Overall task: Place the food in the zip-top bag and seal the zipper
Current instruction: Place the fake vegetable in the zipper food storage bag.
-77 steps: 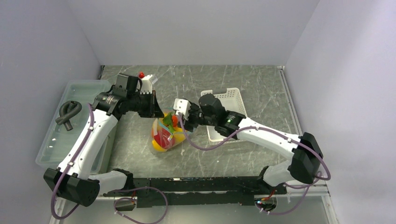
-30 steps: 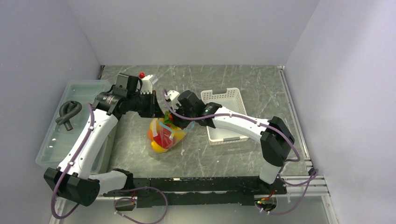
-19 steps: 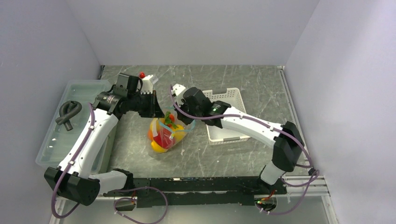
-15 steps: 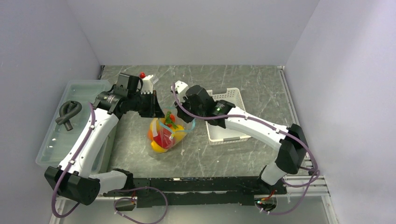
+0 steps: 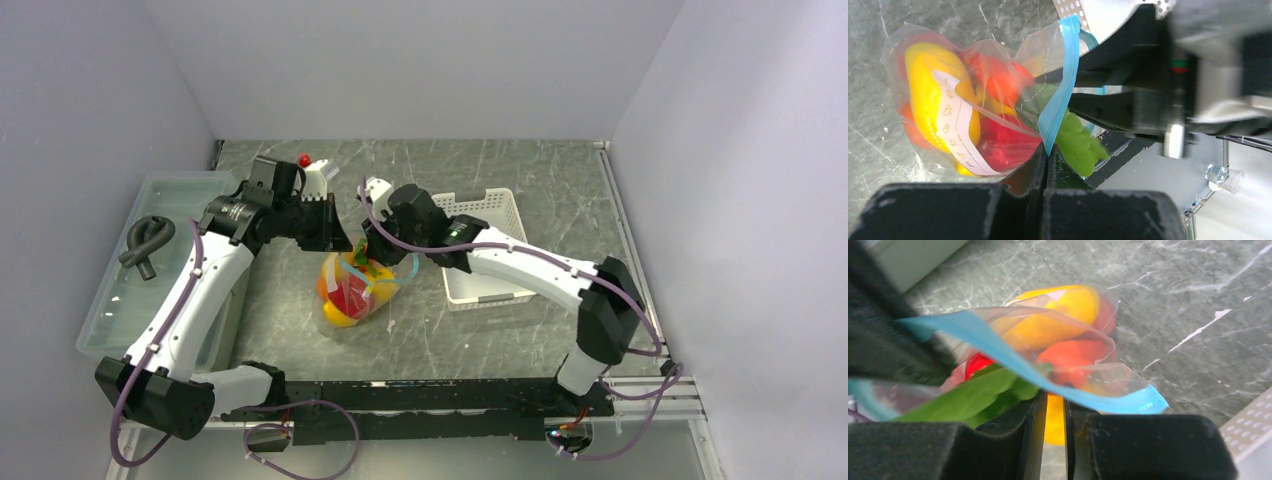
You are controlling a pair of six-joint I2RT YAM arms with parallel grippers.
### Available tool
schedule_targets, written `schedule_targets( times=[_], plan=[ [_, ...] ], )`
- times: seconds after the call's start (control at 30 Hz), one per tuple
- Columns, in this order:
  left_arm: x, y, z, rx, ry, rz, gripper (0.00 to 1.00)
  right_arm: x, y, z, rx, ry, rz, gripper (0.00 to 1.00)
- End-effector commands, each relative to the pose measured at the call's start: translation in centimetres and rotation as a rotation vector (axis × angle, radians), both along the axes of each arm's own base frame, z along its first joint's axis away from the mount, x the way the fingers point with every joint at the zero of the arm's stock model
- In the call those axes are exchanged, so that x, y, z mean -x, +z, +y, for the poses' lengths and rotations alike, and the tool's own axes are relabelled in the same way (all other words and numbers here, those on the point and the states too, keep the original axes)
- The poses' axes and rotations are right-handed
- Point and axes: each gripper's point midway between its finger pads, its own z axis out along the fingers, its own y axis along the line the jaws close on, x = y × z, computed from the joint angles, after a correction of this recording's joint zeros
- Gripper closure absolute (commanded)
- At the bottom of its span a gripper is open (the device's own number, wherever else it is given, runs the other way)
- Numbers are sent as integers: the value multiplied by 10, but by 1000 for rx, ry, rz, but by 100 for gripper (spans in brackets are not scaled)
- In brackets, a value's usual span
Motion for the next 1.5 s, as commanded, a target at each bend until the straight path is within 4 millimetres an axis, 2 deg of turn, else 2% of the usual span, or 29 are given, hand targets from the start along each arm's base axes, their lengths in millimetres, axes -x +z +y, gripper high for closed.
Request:
schedule_targets(
  times=[0.0, 0.1, 0.2, 0.33, 0.37, 0.4, 0.43, 0.77, 1.07, 1.27, 1.47],
  plan=[
    [-5, 23, -10, 59, -33, -69, 100, -9, -12, 24, -55, 3, 29, 78],
    [-4, 24, -11, 65, -38, -69, 100, -17, -37, 31, -32, -20, 53, 77],
    [-1, 24, -12, 73, -49, -68, 100, -16, -59, 35, -8, -15, 93, 77],
    [0, 23, -11, 71, -49, -70, 100, -15, -66, 32, 1, -26, 103, 76],
    [0, 23, -11, 70, -48, -71, 100, -16, -64, 31, -1, -30, 98, 76],
    [-11, 16, 2, -2, 24, -96, 100, -16, -60, 31, -6, -31, 93, 76],
    [-2, 22, -9, 58, -36, -77, 100, -16, -57, 30, -9, -32, 88, 76],
    [-4, 17, -8, 48, -29, -68, 100, -12, -21, 18, -40, -42, 31, 74],
    [-11, 14, -6, 31, -9, -79, 100, -20, 1, -21, 25, -142, -78, 68],
    [-13, 11, -9, 40, -17, -75, 100, -17, 32, -46, -1, -182, -168, 58],
    [-13, 11, -11, 48, -28, -73, 100, -4, 60, -67, -66, -149, -281, 52]
  ],
)
